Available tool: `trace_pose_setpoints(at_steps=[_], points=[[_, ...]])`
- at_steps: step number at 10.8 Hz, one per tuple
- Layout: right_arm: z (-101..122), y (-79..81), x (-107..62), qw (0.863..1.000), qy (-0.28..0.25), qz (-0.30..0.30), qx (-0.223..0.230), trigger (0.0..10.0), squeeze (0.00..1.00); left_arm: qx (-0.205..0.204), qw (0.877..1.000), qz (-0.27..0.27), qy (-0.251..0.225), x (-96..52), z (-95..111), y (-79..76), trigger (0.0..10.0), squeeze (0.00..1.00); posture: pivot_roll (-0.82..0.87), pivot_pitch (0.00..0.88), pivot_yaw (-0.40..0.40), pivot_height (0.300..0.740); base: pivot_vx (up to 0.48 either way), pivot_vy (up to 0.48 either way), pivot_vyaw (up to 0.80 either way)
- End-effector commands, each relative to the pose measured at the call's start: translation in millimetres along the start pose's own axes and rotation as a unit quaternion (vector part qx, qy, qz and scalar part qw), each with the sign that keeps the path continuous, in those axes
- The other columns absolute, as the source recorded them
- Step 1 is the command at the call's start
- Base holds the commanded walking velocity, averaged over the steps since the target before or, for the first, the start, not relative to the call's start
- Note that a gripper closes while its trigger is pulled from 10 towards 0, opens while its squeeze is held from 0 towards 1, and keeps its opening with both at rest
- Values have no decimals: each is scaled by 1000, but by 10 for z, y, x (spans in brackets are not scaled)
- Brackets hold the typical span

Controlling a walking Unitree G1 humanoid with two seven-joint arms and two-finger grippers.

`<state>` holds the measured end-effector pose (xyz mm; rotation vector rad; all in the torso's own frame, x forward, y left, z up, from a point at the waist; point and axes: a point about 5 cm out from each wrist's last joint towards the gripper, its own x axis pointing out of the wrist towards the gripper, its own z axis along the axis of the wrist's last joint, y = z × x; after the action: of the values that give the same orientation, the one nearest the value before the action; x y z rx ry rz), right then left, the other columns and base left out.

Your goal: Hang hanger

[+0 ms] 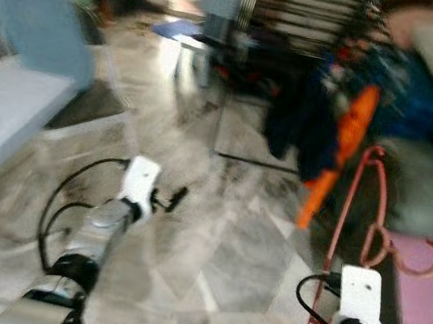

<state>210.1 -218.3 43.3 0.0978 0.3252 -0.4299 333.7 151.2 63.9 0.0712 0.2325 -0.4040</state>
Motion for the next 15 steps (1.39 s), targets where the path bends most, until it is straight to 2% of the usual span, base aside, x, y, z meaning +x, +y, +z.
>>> trace_pose_setpoints(at_steps=[1, 2, 3, 4, 5, 8, 13, 15], points=[[51, -177, -18, 1000, -11, -22, -8, 10000, 0, 1, 1000, 2, -19, -38, 18, -19, 10000, 0, 21, 0, -42, 740, 266, 0, 0], [47, -188, -27, 1000, -11, -22, -10, 10000, 0, 2, 1000, 5, -22, -58, 15, -3, 10000, 0, 21, 0, -42, 740, 266, 0, 0], [-4, -239, -127, 999, -4, -1, -39, 10000, 0, 0, 999, 33, -30, -132, -9, 60, 10000, 0, 39, 0, -50, 740, 270, 0, 0], [-20, -233, -182, 998, -3, 24, -60, 10000, 0, -1, 998, 57, -29, -148, -20, 87, 10000, 0, 33, 0, -52, 740, 270, 0, 0], [-5, -214, -182, 997, -7, 31, -67, 10000, 0, -2, 998, 60, -27, -148, -25, 83, 10000, 0, 33, 0, -52, 740, 304, 0, 0], [75, -17, -170, 993, -26, 74, -85, 10000, 0, -5, 998, 62, -18, -80, 13, 35, 10000, 0, 20, 0, -49, 740, 373, 191, 0], [76, 46, -182, 991, -29, 88, -98, 10000, 0, 2, 998, 55, -11, 26, 101, 49, 10000, 0, 9, 0, -43, 740, 362, 314, 0], [88, 58, -162, 991, -30, 88, -99, 10000, 0, 6, 999, 40, -7, 83, 120, -8, 10000, 0, 6, 0, -37, 740, 368, 309, 0]])
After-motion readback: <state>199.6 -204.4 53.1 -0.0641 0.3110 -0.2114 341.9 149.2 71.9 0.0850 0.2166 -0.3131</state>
